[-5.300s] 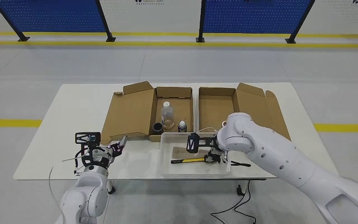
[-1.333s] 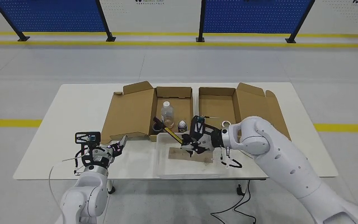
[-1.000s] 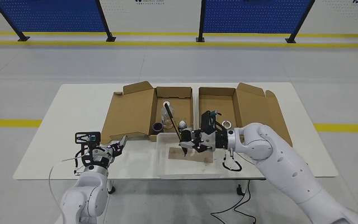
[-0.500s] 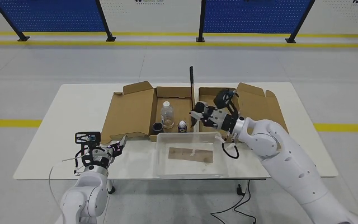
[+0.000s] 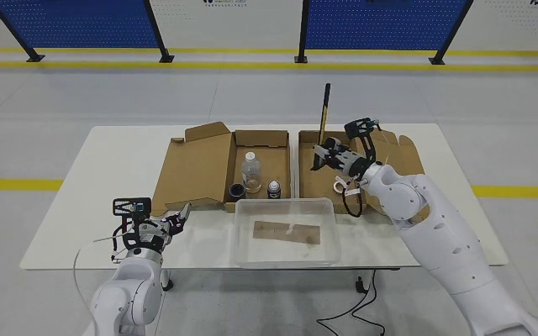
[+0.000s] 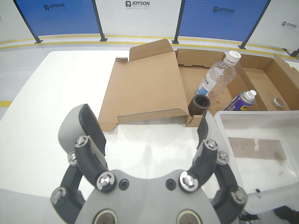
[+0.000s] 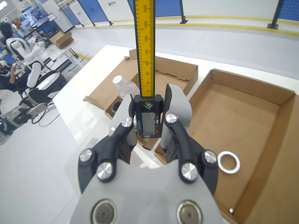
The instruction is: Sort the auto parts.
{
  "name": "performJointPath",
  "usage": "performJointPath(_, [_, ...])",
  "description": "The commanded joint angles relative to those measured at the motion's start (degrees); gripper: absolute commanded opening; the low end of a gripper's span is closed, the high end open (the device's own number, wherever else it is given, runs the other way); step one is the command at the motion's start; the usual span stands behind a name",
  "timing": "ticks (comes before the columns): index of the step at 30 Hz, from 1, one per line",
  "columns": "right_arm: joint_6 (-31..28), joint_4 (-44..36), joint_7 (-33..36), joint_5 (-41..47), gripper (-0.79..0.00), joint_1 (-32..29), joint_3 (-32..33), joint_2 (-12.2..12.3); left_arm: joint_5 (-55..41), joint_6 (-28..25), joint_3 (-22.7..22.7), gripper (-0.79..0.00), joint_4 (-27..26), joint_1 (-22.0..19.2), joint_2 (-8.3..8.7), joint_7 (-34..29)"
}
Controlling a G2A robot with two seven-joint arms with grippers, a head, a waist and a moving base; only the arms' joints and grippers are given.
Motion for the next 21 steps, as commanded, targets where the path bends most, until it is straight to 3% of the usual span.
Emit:
performJointPath(1, [1.39, 1.53, 0.56, 0.4, -0.785, -0.18, 0.57, -0.05, 0.0, 0.0, 0.0, 0.0, 0.0, 0.0, 0.0, 0.0])
performJointPath(12, [5.72, 9.4, 2.77, 2.67, -0.785, -0.05, 1.92, -0.72, 0.0, 0.0, 0.0, 0.0, 0.0, 0.0, 0.0, 0.0])
performJointPath(21, [6.52, 15.9, 4.4, 4.35, -0.785, 1.78, -1.72, -2.72, 0.0, 0.0, 0.0, 0.0, 0.0, 0.0, 0.0, 0.0])
